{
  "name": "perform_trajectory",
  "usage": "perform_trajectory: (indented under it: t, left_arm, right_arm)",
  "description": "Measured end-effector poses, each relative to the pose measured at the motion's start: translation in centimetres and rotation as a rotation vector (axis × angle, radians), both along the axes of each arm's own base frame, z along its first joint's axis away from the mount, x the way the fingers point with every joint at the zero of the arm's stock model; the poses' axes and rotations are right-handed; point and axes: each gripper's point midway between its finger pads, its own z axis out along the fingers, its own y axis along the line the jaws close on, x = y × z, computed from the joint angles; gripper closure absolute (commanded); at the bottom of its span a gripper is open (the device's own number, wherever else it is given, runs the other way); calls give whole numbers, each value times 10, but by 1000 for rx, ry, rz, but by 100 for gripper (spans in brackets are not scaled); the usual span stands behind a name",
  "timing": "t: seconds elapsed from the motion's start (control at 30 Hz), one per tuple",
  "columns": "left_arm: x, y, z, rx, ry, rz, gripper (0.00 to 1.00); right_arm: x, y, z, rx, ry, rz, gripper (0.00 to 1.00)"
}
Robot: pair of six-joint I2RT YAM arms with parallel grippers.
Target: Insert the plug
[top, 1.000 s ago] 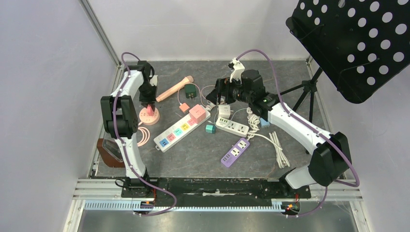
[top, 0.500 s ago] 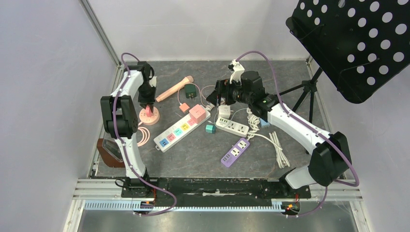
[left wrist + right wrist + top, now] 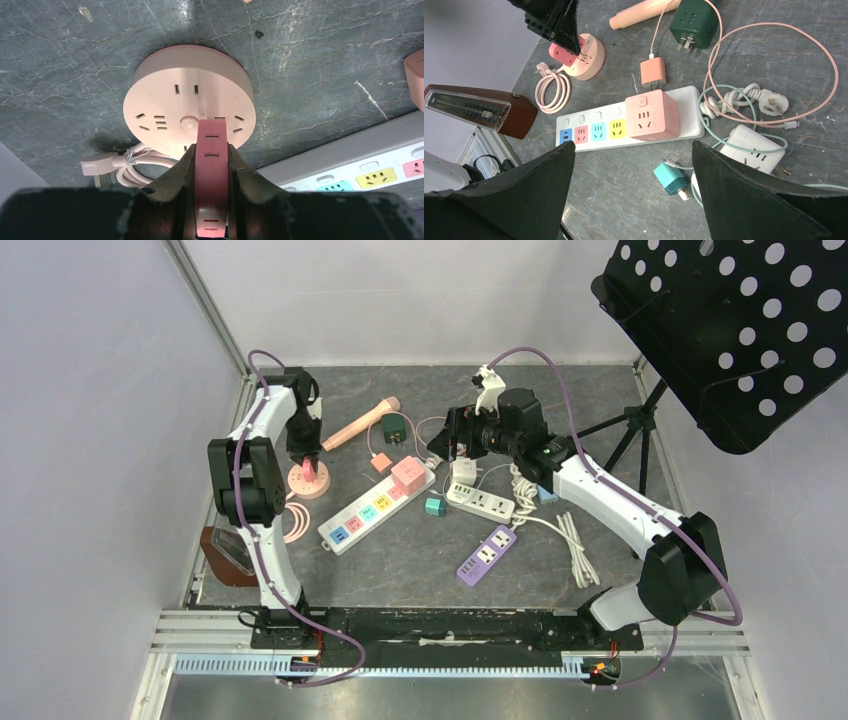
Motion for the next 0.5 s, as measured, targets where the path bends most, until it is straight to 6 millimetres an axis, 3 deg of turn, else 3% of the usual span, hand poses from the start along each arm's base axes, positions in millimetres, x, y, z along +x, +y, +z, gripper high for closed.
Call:
perform_trajectory:
  t: [0.5]
  left_arm:
    - [0,-2,0,-6,-7,-4,98]
  right_arm:
    - [0,0,0,0,0,0,12]
